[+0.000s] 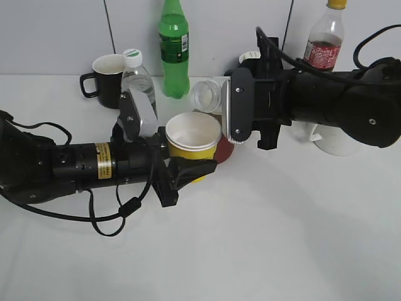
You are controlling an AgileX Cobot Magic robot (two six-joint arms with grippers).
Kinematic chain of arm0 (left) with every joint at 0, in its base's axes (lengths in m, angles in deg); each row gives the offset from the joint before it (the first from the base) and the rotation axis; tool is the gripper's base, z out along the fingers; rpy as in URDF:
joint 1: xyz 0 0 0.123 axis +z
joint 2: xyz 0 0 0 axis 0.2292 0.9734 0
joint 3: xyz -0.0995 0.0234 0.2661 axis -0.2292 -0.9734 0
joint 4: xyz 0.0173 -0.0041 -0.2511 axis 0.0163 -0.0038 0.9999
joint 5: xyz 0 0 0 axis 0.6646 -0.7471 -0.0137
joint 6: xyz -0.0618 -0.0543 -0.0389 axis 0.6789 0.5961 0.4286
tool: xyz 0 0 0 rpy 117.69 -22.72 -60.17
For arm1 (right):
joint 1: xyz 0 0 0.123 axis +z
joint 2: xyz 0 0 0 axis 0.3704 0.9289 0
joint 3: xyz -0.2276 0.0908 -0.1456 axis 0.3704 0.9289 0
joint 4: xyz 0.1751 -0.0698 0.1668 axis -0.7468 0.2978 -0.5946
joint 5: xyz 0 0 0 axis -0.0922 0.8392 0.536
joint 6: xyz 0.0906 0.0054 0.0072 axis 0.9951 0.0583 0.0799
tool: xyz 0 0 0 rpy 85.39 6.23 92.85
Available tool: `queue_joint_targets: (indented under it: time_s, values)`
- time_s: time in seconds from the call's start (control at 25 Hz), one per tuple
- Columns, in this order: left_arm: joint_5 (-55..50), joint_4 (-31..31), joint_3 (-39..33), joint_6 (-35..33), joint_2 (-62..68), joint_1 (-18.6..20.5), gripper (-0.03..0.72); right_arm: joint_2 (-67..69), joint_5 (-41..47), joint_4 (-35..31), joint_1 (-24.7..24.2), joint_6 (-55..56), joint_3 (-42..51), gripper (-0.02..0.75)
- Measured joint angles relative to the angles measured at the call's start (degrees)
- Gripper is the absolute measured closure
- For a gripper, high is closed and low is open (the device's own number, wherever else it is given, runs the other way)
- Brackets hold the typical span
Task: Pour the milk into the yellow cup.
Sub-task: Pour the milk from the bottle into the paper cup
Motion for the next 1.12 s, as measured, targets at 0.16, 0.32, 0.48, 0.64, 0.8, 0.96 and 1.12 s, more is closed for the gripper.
queue_joint_targets:
  time_s: [0.16,0.32,0.48,0.64,0.8,0.96,1.12]
  values:
    - [0.0,-0.43,0.0,0.0,0.0,0.0,0.3,0.0,0.0,0.0,0.0,-3.24,0.0,0.3]
    - [0.0,-1.73,0.0,0.0,0.0,0.0,0.3,0.0,-0.32,0.0,0.0,-6.0,0.0,0.3]
    - [-0.05,-2.6,0.0,0.0,0.0,0.0,0.3,0.0,-0.89,0.0,0.0,-8.47,0.0,0.3]
    - [0.0,-2.72,0.0,0.0,0.0,0.0,0.3,0.0,-1.01,0.05,0.0,-10.83,0.0,0.3]
    - [0.65,-2.9,0.0,0.0,0.0,0.0,0.3,0.0,-1.28,0.05,0.0,-13.47,0.0,0.3]
    - [0.78,-3.29,0.0,0.0,0.0,0.0,0.3,0.0,-1.43,-0.69,0.0,-16.06,0.0,0.3]
    - [0.87,-4.83,0.0,0.0,-0.04,0.0,0.3,0.0,-2.67,-1.65,0.0,-17.94,0.0,0.3]
